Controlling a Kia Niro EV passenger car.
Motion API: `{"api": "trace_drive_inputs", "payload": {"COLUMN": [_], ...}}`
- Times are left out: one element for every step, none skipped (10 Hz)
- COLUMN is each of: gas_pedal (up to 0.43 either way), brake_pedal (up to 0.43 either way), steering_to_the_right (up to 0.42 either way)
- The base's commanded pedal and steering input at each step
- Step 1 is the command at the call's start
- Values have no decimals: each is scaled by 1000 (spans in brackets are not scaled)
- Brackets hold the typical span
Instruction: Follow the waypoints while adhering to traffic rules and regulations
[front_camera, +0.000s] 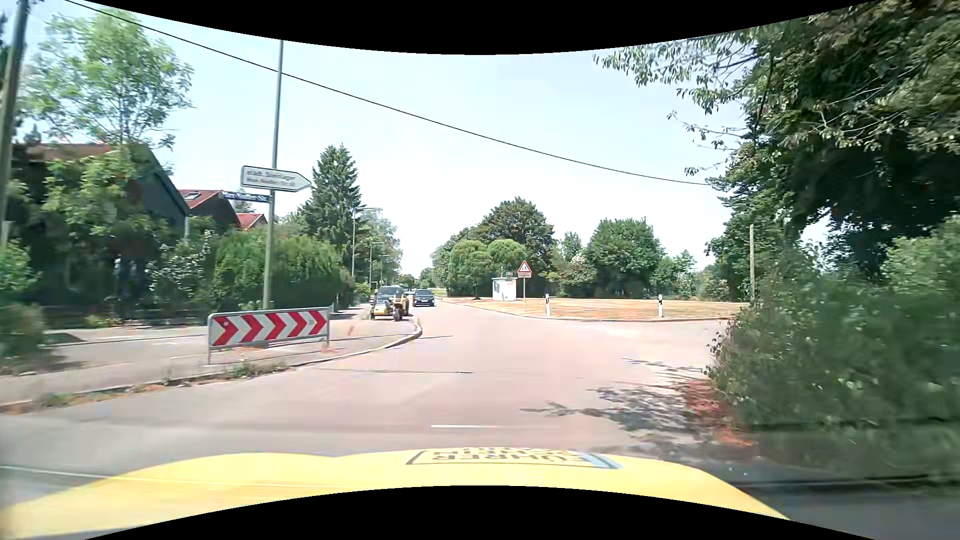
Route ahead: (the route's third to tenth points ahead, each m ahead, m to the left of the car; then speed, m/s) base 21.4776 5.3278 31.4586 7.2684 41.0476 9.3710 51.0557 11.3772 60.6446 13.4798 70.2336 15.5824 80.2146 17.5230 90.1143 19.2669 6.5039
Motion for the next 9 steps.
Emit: {"api": "trace_drive_inputs", "payload": {"gas_pedal": [0,0,0,0,0,0,0,0,0], "brake_pedal": [0,0,0,0,0,0,0,0,0], "steering_to_the_right": [197,194,182,158,128,106,89,66,38]}}
